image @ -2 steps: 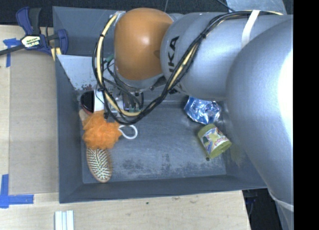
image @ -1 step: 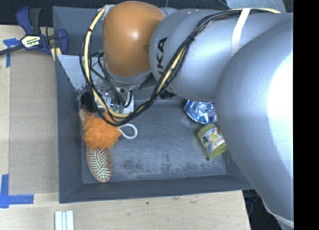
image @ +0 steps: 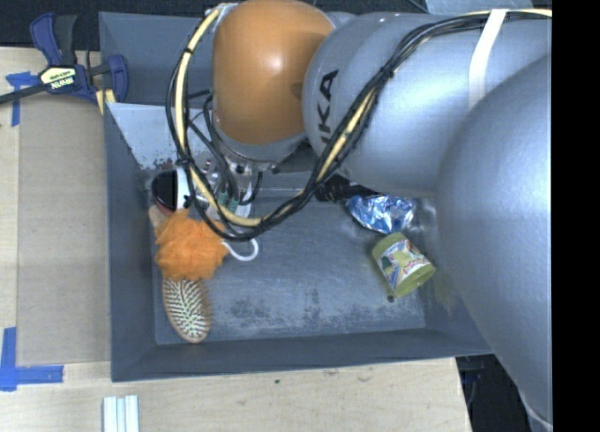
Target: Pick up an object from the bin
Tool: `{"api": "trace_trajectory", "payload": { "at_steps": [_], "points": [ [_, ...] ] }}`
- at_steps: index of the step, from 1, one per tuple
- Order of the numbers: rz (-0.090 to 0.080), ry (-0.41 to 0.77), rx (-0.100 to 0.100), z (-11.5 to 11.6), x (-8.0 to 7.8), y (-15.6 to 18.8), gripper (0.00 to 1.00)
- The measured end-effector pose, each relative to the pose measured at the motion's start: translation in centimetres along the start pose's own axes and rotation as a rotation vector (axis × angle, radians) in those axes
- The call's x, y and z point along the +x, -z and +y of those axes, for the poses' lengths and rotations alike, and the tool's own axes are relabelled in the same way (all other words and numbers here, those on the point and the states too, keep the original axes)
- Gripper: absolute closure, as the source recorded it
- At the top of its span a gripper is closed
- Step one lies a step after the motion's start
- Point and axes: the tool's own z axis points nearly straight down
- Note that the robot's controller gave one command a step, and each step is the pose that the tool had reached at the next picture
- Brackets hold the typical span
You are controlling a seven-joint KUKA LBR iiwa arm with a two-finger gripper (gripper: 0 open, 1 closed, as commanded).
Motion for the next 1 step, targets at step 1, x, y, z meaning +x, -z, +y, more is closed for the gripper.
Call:
{"api": "trace_trajectory", "payload": {
  "at_steps": [1],
  "points": [
    [-0.01, 0.405, -0.006, 3.27, -2.49, 8.69, 1.0]
  ]
}}
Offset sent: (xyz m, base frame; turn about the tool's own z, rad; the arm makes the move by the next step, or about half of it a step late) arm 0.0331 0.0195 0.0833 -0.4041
